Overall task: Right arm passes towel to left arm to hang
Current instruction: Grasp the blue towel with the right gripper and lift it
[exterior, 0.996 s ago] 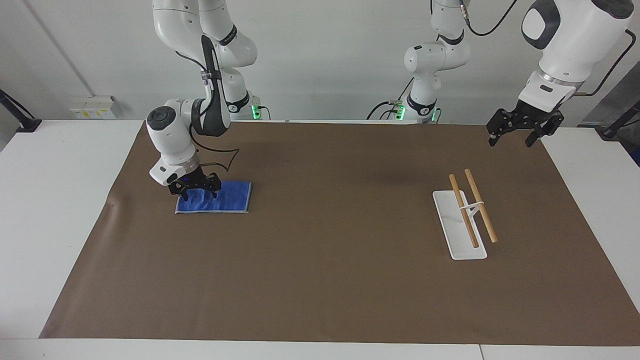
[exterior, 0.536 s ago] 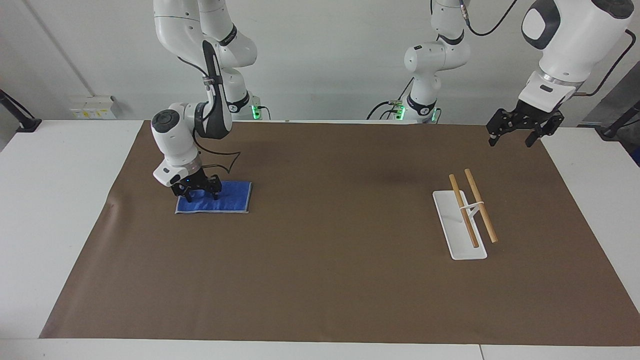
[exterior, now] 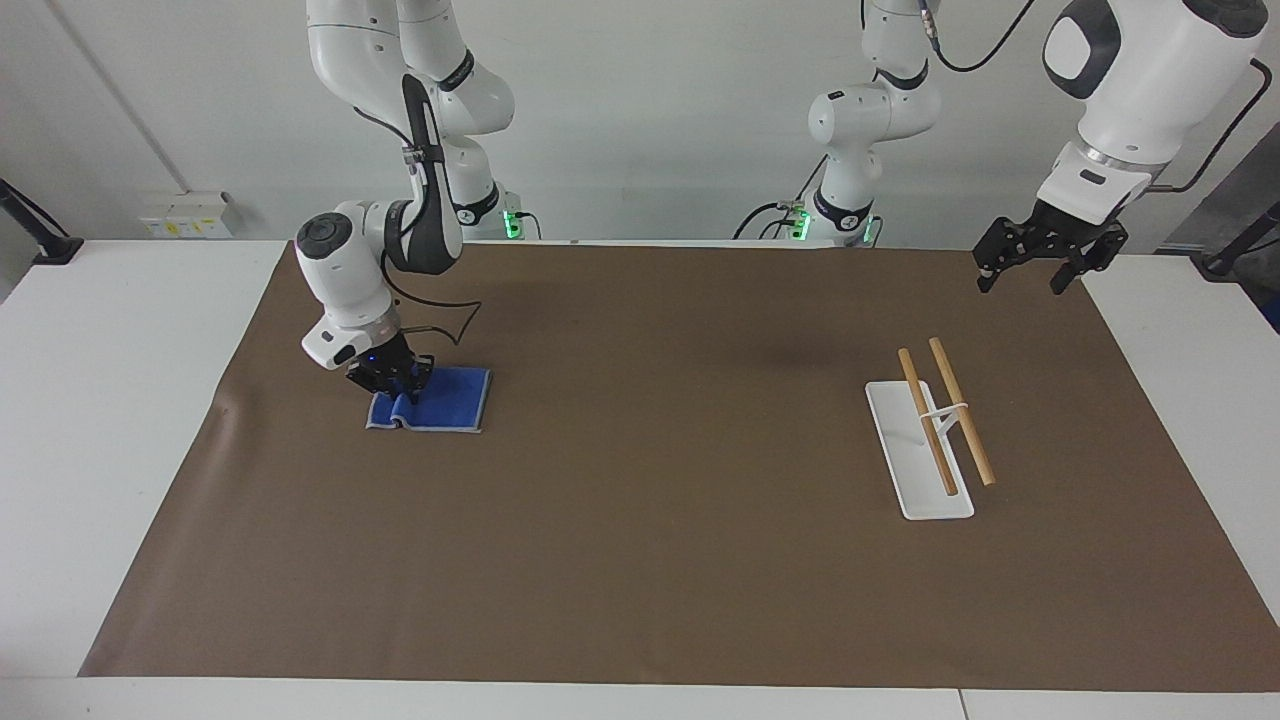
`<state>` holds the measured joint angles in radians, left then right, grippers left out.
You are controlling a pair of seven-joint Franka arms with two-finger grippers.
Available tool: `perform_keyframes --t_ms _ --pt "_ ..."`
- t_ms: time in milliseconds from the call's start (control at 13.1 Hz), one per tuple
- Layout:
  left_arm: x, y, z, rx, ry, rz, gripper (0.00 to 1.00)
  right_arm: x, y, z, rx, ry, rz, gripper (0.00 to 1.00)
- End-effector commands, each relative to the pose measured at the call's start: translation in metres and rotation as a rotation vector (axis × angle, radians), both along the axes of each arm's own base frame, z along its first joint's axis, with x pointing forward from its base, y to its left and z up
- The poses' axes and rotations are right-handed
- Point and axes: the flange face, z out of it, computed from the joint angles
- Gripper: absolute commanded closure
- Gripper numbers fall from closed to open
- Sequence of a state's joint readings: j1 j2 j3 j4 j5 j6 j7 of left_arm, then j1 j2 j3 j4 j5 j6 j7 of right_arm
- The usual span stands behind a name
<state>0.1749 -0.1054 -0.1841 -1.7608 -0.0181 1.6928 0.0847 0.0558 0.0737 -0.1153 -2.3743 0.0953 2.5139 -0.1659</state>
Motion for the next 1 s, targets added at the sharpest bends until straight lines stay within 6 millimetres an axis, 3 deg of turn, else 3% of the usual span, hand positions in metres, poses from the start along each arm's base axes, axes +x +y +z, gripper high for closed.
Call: perform_keyframes --t_ms 0,230,536,690,920 --pt "-0.007 0.002 0.001 0.016 -0.001 -0.009 0.00 0.009 0.003 0.025 0.026 0.004 -0.049 1.00" --pt "-0.007 0.002 0.001 0.016 -0.001 -0.009 0.00 0.024 0.019 0.062 0.037 -0.025 -0.060 1.00" --pt "-0.007 0.002 0.001 0.016 -0.001 -0.009 0.00 0.057 0.045 0.135 0.063 -0.066 -0.084 1.00" --pt "-0.007 0.002 0.001 0.016 -0.001 -0.009 0.00 0.069 0.063 0.166 0.188 -0.093 -0.149 1.00" --pt "-0.007 0.002 0.001 0.016 -0.001 -0.009 0.00 0.074 0.071 0.180 0.407 -0.102 -0.280 1.00"
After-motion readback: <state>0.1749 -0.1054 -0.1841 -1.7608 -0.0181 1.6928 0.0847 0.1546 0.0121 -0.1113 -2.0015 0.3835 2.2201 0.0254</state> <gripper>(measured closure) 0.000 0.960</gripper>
